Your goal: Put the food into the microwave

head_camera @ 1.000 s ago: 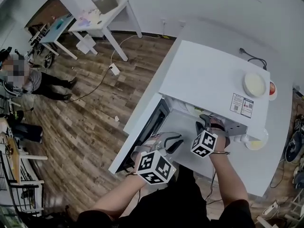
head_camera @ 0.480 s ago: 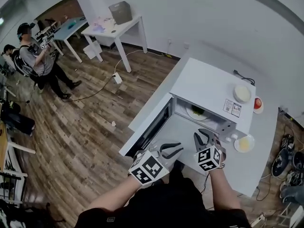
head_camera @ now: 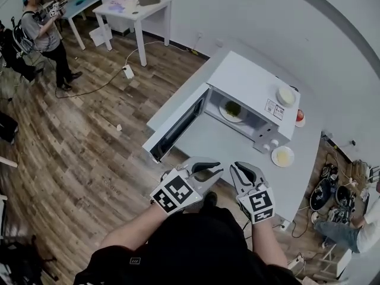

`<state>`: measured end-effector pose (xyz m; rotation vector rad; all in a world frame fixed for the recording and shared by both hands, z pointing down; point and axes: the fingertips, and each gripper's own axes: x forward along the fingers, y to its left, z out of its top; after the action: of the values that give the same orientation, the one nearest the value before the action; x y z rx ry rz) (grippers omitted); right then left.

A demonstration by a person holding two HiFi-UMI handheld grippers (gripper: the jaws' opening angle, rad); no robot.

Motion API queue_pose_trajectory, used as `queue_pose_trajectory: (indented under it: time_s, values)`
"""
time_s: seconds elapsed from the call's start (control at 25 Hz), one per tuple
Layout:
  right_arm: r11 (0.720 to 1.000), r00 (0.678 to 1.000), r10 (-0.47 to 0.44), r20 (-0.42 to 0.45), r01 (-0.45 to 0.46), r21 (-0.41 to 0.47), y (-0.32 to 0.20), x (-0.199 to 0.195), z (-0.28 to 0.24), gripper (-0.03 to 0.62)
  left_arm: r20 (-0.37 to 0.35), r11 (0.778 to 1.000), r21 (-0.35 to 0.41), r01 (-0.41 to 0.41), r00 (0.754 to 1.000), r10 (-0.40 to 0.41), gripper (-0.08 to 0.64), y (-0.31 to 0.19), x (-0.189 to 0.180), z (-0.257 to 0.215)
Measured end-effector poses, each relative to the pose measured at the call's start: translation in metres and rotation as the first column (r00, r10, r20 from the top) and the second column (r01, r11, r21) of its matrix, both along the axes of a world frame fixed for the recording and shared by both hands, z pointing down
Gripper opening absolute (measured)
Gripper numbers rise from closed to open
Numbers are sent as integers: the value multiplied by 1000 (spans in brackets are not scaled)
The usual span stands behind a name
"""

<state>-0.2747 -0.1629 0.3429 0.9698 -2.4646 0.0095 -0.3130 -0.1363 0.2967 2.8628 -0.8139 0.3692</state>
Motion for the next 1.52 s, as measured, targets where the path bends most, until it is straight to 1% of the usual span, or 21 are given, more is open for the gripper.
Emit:
queue_pose_trajectory:
  time_s: [0.16, 0.32, 0.4, 0.48, 0.56, 0.64, 0.72, 0.8, 0.96, 1.04, 1.12, 1.16, 1.24, 1.32, 1.44, 1.52]
  values:
    - [997, 997, -54, 56, 57, -52, 32, 7, 5, 55, -42, 999, -8, 33, 999, -33, 71, 24, 12, -4]
    - [991, 982, -76, 172, 93, -92, 57, 33, -2, 51, -94, 997, -37, 73, 993, -76, 71, 45, 35, -4]
    - [989, 971, -70, 230, 98, -110, 68, 57, -7, 48, -134, 994, -63, 88, 986, -96, 71, 54, 59, -4]
    - [985, 950, -65, 304, 111, -136, 79, 84, -13, 43, -191, 993, -88, 85, 977, -100, 71, 65, 90, -8]
    - [980, 924, -77, 374, 139, -143, 93, 108, -21, 38, -251, 994, -88, 64, 964, -84, 71, 77, 121, -20]
    - [978, 903, -99, 418, 166, -128, 105, 132, -32, 34, -289, 996, -68, 55, 955, -73, 71, 84, 149, -34]
    - [975, 885, -123, 450, 191, -109, 117, 157, -42, 25, -304, 997, -47, 68, 950, -79, 71, 88, 170, -46]
    - [975, 866, -124, 484, 198, -104, 127, 180, -53, 18, -301, 996, -33, 81, 949, -87, 71, 94, 187, -54]
    - [983, 822, -63, 566, 150, -108, 140, 213, -73, 15, -266, 998, -7, 66, 962, -66, 71, 106, 214, -65]
    - [990, 819, -45, 572, 115, -86, 143, 222, -79, 14, -275, 999, -4, 51, 960, -50, 71, 110, 223, -68]
    - [995, 832, -41, 553, 84, -53, 144, 224, -82, 14, -277, 999, -3, 41, 960, -40, 69, 113, 228, -68]
    - [997, 836, -37, 547, 71, -41, 143, 225, -84, 14, -265, 999, 2, 37, 964, -35, 69, 113, 228, -67]
    - [998, 837, -27, 546, 51, -29, 141, 225, -89, 14, -235, 999, 20, 37, 972, -31, 69, 112, 224, -67]
    - [999, 841, -19, 541, 38, -23, 138, 224, -92, 14, -223, 998, 34, 49, 974, -40, 69, 108, 217, -71]
    - [999, 846, -24, 532, 34, -10, 135, 215, -96, 14, -227, 997, 37, 65, 972, -55, 67, 100, 208, -72]
    - [1000, 853, -26, 521, 31, 0, 133, 212, -97, 14, -236, 998, 29, 55, 971, -46, 67, 97, 206, -71]
